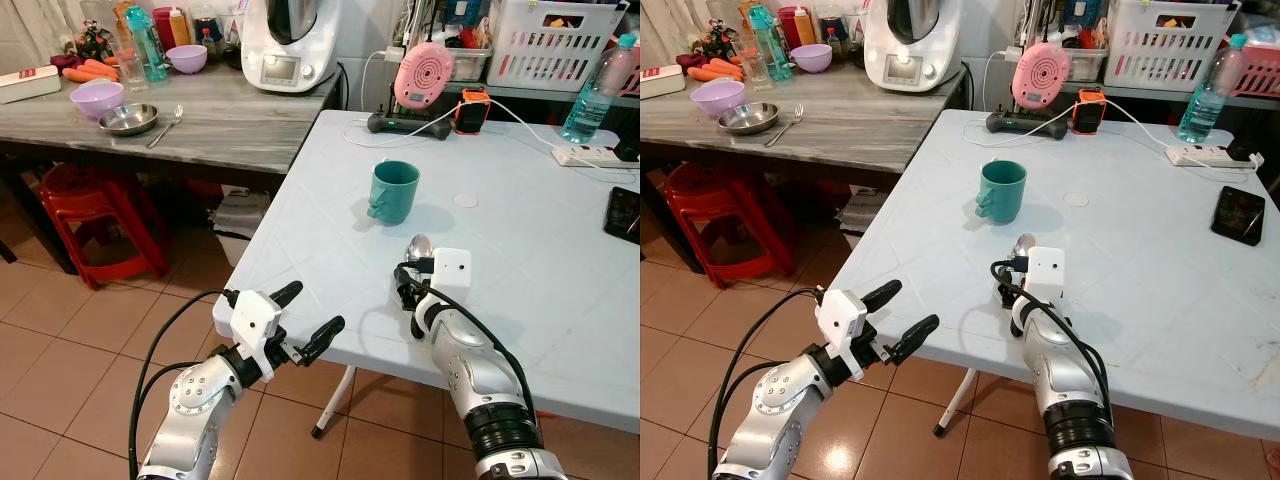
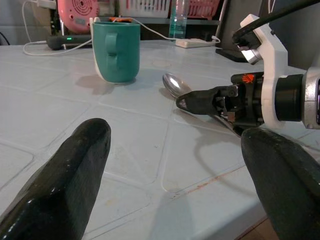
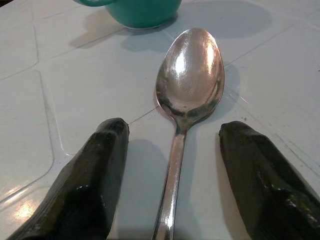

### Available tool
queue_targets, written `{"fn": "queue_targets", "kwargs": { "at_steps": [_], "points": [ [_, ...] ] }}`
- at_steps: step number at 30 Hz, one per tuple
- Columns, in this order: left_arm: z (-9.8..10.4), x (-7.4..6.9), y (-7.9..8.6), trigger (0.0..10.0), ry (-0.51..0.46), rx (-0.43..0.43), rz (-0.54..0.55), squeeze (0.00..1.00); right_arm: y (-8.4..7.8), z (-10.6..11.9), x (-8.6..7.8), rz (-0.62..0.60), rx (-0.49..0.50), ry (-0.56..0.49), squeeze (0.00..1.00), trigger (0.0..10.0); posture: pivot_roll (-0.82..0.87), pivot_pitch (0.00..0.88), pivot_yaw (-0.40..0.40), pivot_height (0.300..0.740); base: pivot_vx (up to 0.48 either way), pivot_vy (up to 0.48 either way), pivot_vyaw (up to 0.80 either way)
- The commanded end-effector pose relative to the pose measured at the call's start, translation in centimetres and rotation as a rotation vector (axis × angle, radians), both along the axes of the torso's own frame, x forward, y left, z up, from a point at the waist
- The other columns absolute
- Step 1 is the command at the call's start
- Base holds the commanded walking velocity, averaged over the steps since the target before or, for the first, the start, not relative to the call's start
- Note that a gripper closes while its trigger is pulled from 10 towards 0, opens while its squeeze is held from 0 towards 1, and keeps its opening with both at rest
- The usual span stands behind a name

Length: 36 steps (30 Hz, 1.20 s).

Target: Setting the table

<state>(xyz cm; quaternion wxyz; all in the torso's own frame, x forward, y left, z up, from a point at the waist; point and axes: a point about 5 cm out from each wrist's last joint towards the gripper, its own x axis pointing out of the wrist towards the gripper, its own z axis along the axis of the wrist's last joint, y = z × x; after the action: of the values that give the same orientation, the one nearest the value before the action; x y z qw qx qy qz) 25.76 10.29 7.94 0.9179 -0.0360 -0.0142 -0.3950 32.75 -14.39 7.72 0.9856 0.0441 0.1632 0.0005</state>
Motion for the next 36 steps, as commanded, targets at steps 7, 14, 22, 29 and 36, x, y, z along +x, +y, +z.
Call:
{"fn": "queue_targets", "kwargs": {
  "at_steps": [7, 14, 22, 29, 36],
  "points": [
    [0.0, 0.0, -0.1, 10.0, -0.005, 0.016, -0.027, 0.0, -0.3, -1.2, -0.1, -0.006, 0.0, 0.071, 0.0, 0.0, -0.03, 0.0, 0.027, 0.74, 0.0, 0.0, 0.0],
    [0.1, 0.1, -0.4, 10.0, -0.004, -0.003, -0.053, 0.0, -0.6, -1.9, -0.3, -0.013, -0.004, 0.106, 0.0, 0.0, -0.03, 0.0, 0.032, 0.74, 0.0, 0.0, 0.0],
    [0.2, 0.0, -0.5, 10.0, -0.003, -0.008, -0.064, 0.0, -0.7, -2.8, -0.9, -0.026, 0.017, 0.139, 0.0, 0.0, -0.04, 0.0, 0.035, 0.74, 0.0, 0.0, 0.0],
    [0.3, 0.2, -0.5, 10.0, -0.007, -0.004, -0.071, 0.0, -1.0, -2.8, -0.9, -0.057, 0.036, 0.134, 0.0, 0.0, -0.04, 0.0, 0.037, 0.74, 0.0, 0.0, 0.0],
    [0.4, 0.2, -0.6, 10.0, -0.017, 0.001, -0.08, 0.0, -1.2, -3.0, -1.2, -0.096, 0.072, 0.151, 0.0, 0.0, -0.04, 0.0, 0.04, 0.74, 0.0, 0.0, 0.0]
  ]
}}
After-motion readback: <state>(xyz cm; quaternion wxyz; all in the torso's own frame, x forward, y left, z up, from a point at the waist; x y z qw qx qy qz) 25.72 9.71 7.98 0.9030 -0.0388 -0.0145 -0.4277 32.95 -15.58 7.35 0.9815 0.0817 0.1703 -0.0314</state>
